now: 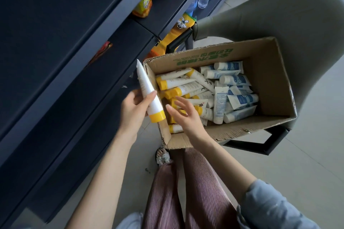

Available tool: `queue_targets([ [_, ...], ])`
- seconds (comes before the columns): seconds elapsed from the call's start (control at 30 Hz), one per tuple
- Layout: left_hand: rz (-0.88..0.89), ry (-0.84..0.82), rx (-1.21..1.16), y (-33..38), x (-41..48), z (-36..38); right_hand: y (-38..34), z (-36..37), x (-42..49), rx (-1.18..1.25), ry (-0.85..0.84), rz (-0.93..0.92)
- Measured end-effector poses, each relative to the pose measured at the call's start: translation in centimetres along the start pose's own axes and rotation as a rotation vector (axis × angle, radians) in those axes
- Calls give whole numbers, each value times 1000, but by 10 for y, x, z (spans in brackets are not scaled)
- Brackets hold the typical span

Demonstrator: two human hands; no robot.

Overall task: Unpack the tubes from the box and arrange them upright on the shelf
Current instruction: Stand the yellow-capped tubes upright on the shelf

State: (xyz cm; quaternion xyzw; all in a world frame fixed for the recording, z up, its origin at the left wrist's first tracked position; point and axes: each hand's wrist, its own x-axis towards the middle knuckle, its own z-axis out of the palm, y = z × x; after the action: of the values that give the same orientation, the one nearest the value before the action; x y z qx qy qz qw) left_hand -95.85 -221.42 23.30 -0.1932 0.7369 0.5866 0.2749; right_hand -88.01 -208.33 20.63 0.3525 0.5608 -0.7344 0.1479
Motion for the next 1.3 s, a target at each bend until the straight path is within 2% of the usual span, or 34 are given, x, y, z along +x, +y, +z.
queue_targets([
  [0.1,-16,-47,-28,4,3,-8,8,-15,30,-10,139,103],
  [0.23,-42,-30,-63,12,7,-11,11,-24,77,16,257,212],
  [0.33,-47,-13,-82,17,12,-14,3,-20,109,81,313,238],
  [0.4,-57,7,-76,20,18,-18,-2,-18,130,-27,332,200],
  [0.47,-67,21,-73,23,24,-23,-5,-18,146,-210,309,121],
  [0.57,-70,14,-62,22,32,-27,-5,-26,164,-578,173,12],
  [0.67,-73,8,-24,21,37,-29,2,-35,173,-964,27,-28],
  [0.73,-87,5,-5,20,39,-28,7,-38,176,-1102,-23,-56],
  [0.97,-98,-27,-1,13,40,-24,7,-46,187,-1167,-91,124],
  [1.07,-111,-26,-2,10,39,-22,5,-52,185,-1264,-129,118],
  [1.3,-95,-34,1,6,31,-18,6,-59,164,-1162,-92,-18],
])
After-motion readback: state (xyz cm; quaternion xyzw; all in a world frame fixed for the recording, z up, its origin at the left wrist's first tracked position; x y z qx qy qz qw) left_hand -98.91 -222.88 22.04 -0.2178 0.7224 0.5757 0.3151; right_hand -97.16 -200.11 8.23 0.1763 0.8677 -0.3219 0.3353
